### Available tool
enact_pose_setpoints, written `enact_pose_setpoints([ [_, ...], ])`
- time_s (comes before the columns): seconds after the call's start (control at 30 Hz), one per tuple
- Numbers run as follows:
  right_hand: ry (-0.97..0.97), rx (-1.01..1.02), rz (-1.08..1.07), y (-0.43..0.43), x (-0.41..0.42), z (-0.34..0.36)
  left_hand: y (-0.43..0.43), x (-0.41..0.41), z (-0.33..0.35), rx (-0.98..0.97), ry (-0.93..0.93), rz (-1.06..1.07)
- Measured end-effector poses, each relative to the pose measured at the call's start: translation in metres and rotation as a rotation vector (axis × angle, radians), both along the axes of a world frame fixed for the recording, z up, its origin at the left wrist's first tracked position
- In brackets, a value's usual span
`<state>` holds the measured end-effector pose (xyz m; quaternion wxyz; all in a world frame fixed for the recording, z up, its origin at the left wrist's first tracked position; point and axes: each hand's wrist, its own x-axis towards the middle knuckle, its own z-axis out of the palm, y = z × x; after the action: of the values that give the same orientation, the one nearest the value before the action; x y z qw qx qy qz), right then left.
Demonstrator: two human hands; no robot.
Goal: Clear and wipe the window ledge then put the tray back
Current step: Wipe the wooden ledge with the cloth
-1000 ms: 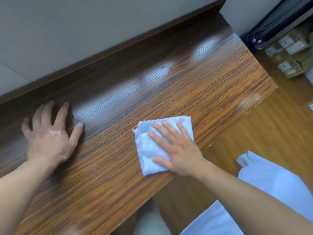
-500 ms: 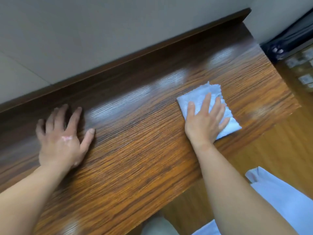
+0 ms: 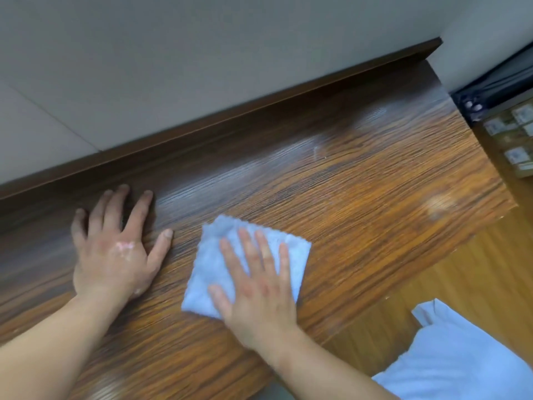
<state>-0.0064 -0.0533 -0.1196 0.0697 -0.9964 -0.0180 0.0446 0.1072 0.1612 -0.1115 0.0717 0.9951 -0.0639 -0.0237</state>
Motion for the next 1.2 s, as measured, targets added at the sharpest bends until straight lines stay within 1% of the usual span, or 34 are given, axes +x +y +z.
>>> enact_pose_setpoints([
  [0.17, -0.035, -0.049, -0.325, -0.077, 0.112, -0.009, 0.005, 0.001, 0.0, 0.039, 0.027, -0.01],
  [0.3, 0.028, 0.01, -0.565, -0.146, 0.201, -0.003, 0.008, 0.0, 0.0, 0.024, 0.016, -0.016],
  [0.37, 0.029, 0.037, -0.653, -0.161, 0.22, 0.002, 0.007, 0.0, 0.0, 0.018, 0.02, -0.018],
  [0.43, -0.008, 0.031, -0.667, -0.147, 0.214, 0.0, 0.009, -0.001, 0.001, 0.013, 0.029, -0.014],
  [0.5, -0.037, -0.008, -0.611, -0.112, 0.186, -0.003, 0.012, 0.0, 0.0, -0.006, 0.029, -0.014],
  [0.57, -0.044, -0.04, -0.488, -0.069, 0.144, -0.003, 0.014, 0.001, 0.0, -0.035, 0.036, -0.012],
  [0.7, -0.031, -0.031, -0.12, 0.02, 0.054, 0.002, 0.012, 0.001, 0.0, -0.14, 0.022, -0.004],
  [0.8, -0.012, -0.005, 0.126, 0.06, 0.027, 0.006, 0.016, 0.001, -0.001, -0.321, -0.012, 0.029],
  [0.9, -0.03, 0.046, 0.334, 0.069, 0.049, 0.003, 0.019, 0.003, -0.003, -0.442, -0.04, 0.079],
  [1.0, -0.06, 0.123, 0.436, 0.068, 0.094, -0.001, 0.019, 0.004, -0.006, -0.462, -0.065, 0.086],
  [1.1, -0.048, 0.105, 0.449, 0.055, 0.144, 0.001, 0.018, 0.003, -0.006, -0.409, -0.047, 0.098],
  [1.2, -0.016, 0.083, 0.416, 0.018, 0.175, 0.006, 0.013, 0.005, -0.001, -0.275, -0.003, 0.075],
])
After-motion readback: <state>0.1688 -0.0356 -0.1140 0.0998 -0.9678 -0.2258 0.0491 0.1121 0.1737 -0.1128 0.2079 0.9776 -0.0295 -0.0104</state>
